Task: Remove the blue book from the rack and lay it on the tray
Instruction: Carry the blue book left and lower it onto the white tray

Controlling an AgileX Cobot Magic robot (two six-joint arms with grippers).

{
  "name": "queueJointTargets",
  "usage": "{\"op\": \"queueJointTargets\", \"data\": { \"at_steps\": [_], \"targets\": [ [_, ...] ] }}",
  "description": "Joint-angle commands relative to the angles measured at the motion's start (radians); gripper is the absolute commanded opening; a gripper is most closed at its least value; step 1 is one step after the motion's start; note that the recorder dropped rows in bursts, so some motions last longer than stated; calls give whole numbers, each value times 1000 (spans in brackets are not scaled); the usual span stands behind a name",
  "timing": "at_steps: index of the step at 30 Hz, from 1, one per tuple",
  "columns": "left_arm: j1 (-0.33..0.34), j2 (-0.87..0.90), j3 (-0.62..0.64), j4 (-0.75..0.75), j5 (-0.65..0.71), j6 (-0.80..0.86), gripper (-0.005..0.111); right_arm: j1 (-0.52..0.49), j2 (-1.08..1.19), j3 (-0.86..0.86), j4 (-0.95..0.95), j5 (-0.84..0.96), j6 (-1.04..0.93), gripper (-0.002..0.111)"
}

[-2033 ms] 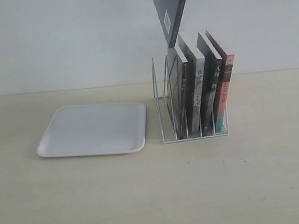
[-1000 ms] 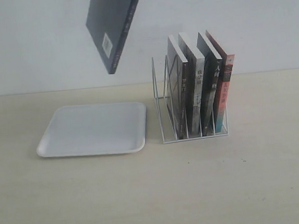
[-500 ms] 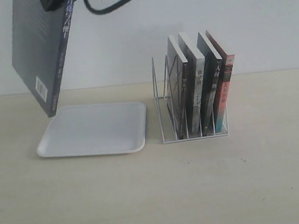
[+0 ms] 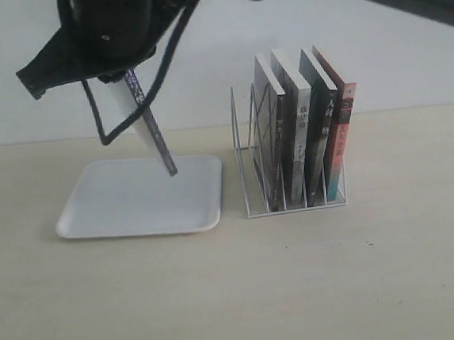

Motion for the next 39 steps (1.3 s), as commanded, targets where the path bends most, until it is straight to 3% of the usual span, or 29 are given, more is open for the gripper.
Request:
{"op": "queueJointTargets", "data": {
  "at_steps": [1, 17, 29, 39],
  "targets": [
    [3, -5, 3, 1, -14, 9, 4, 97, 8, -8, -231, 41, 70, 0],
    [3, -5, 3, 1, -14, 9, 4, 121, 257, -84, -346, 123, -76, 0],
    [3, -5, 3, 1, -14, 9, 4, 48, 292, -132, -399, 36, -114, 0],
    [3, -5, 3, 1, -14, 9, 4, 13, 330, -132, -405, -151, -173, 0]
  ]
}}
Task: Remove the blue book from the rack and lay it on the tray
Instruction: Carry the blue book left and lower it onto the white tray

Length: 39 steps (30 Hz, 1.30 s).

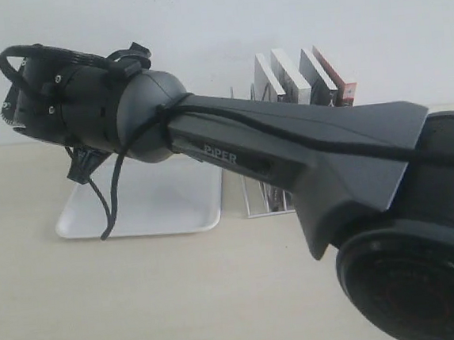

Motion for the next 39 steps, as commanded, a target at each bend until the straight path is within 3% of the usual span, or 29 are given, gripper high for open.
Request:
{"op": "queueJointTargets", "data": {
  "at_steps": [1, 15, 23, 39],
  "targets": [
    [3, -5, 3, 1, -14, 3, 4, -4, 4, -10, -57, -73, -49, 0],
    [3, -5, 3, 1, -14, 3, 4, -25, 67, -10, -49, -48, -98, 4],
    [3, -5, 3, 1, -14, 3, 4, -25, 94, -10, 8, -53, -91, 38],
    [3, -5, 3, 1, -14, 3, 4, -25, 99, -10, 333, -191, -67, 39]
  ]
}}
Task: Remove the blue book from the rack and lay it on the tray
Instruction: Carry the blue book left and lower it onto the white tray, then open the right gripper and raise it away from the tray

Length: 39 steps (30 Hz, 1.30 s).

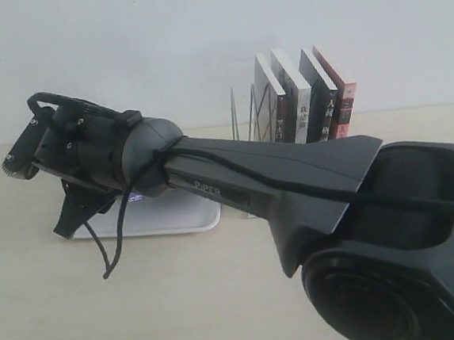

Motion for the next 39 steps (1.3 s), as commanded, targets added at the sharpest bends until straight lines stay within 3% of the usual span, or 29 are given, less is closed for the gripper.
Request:
{"op": "queueJointTargets", "data": {
  "at_steps": [1, 7, 13, 15, 17, 18, 29, 34, 39],
  "targets": [
    [3, -5, 3, 1, -14, 3, 4, -3, -7, -10, 36, -89, 14, 39],
    [3, -5, 3, 1, -14, 3, 4, -3, -10, -24, 36, -123, 60, 39],
    [3, -5, 3, 1, -14, 3, 4, -2, -33, -73, 44, -38, 129, 37],
    [3, -5, 3, 1, -14, 3, 4, -2, -57, -76, 53, -6, 144, 25],
    [3, -5, 3, 1, -14, 3, 4, -2, -87, -76, 76, 31, 146, 3],
    [3, -5, 3, 1, -14, 3, 4, -2, -98, -76, 94, 45, 151, 0],
    [3, -5, 3, 1, -14, 3, 4, -2, -219, -76, 159, 352, 91, 0],
    [3, -5, 3, 1, -14, 3, 4, 0, -297, -76, 271, 388, 2, 0],
    [3, -5, 3, 1, -14, 3, 4, 0, -346, -75, 284, 388, 44, 0]
  ]
}}
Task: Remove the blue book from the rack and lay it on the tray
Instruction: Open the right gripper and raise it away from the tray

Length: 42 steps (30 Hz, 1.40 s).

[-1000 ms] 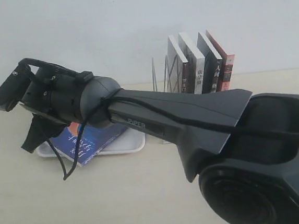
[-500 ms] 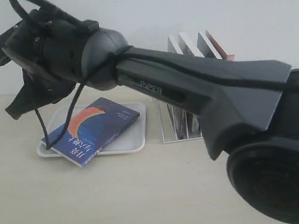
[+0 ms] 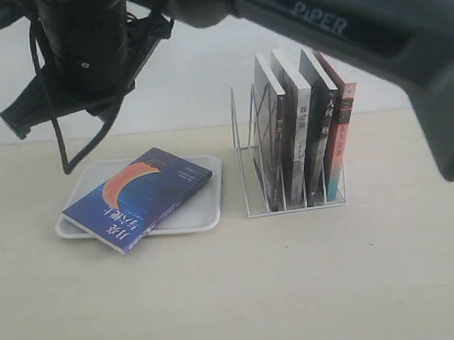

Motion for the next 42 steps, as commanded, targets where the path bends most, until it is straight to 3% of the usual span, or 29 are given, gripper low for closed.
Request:
{"op": "queueJointTargets", "data": {
  "at_steps": [1, 36, 42],
  "targets": [
    [3, -5, 3, 1, -14, 3, 4, 0, -48, -5, 14, 8, 60, 0],
    [3, -5, 3, 1, -14, 3, 4, 0, -97, -3, -61, 8, 79, 0],
    [3, -5, 3, 1, -14, 3, 4, -2, -98, -3, -148, 8, 75, 0]
  ]
}}
